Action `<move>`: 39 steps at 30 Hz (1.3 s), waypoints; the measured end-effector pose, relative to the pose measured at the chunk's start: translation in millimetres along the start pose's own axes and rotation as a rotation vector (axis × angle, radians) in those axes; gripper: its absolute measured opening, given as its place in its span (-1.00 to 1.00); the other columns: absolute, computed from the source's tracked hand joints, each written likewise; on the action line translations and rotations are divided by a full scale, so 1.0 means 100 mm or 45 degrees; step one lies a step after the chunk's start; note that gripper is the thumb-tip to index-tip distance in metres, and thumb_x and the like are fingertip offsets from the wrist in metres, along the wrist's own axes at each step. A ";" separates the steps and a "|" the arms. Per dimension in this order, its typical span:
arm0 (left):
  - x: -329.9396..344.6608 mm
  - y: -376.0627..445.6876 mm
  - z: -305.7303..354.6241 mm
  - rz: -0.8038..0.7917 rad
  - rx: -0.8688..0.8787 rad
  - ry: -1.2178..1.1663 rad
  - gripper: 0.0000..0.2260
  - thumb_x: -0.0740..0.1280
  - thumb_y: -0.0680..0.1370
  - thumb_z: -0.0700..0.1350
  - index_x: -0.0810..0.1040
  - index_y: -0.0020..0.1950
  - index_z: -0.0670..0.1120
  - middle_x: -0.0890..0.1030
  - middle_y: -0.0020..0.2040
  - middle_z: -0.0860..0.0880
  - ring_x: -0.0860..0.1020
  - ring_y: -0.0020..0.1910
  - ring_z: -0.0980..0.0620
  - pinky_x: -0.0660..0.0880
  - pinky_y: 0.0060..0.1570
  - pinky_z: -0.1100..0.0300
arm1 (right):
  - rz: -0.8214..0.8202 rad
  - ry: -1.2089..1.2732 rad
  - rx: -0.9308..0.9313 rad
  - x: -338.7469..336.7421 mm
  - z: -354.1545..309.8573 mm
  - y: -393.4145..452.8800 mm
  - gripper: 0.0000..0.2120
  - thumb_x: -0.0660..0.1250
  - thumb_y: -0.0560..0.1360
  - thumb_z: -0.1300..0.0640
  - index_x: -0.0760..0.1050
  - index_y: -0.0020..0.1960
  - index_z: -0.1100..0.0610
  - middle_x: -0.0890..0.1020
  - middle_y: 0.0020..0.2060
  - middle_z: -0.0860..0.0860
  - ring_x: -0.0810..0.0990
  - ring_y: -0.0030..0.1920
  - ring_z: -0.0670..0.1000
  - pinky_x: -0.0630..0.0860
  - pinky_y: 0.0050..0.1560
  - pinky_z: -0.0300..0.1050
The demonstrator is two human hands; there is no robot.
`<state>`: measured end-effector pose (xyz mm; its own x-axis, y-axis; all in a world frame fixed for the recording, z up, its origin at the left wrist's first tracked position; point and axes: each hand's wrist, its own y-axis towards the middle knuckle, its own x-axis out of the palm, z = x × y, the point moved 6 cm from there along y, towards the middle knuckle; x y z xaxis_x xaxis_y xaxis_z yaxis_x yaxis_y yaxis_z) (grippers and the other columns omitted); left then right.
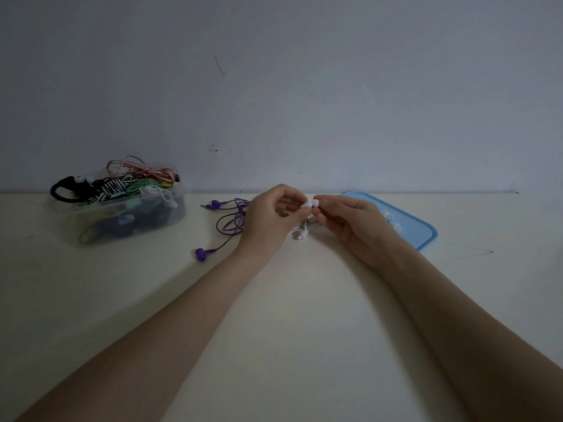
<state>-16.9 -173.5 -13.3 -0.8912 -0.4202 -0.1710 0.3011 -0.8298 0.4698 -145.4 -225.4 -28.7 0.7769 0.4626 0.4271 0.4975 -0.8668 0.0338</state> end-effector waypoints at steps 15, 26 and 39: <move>0.00 0.00 0.08 -0.027 0.112 0.198 -0.81 0.47 0.39 -0.22 0.52 -0.27 0.02 0.58 -0.29 0.14 0.53 -0.27 0.29 0.45 -0.18 0.42 | -0.036 -0.034 0.005 0.00 0.00 0.00 -0.85 0.25 0.50 0.37 0.54 0.01 0.42 0.67 -0.16 0.15 0.64 -0.19 -0.05 0.56 -0.13 -0.33; -0.02 0.02 0.10 -0.077 0.086 0.066 -0.85 0.47 0.39 -0.28 0.56 -0.24 -0.07 0.62 -0.24 0.01 0.60 -0.20 0.12 0.56 -0.05 0.15 | -0.067 -0.041 0.013 0.01 -0.01 -0.01 -0.85 0.22 0.52 0.37 0.57 -0.03 0.37 0.69 -0.17 0.10 0.66 -0.17 -0.11 0.53 -0.16 -0.38; 0.19 -0.05 0.11 -0.154 0.221 0.278 -0.80 0.38 0.46 -0.29 0.63 0.06 -0.13 0.50 -0.19 0.12 0.50 -0.24 0.30 0.49 -0.14 0.39 | 0.255 -1.677 -0.241 -0.05 -0.71 -0.06 -0.91 0.35 0.45 0.30 0.62 -0.18 0.20 0.63 -0.35 0.11 0.52 -0.55 -0.21 0.54 -0.35 -0.30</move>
<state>-39.2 -173.6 -9.6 -0.8175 -0.4066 -0.4079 0.1177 -0.8113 0.5727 -179.9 -235.8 32.7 0.6725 0.0665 -0.7371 0.3554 -0.9026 0.2428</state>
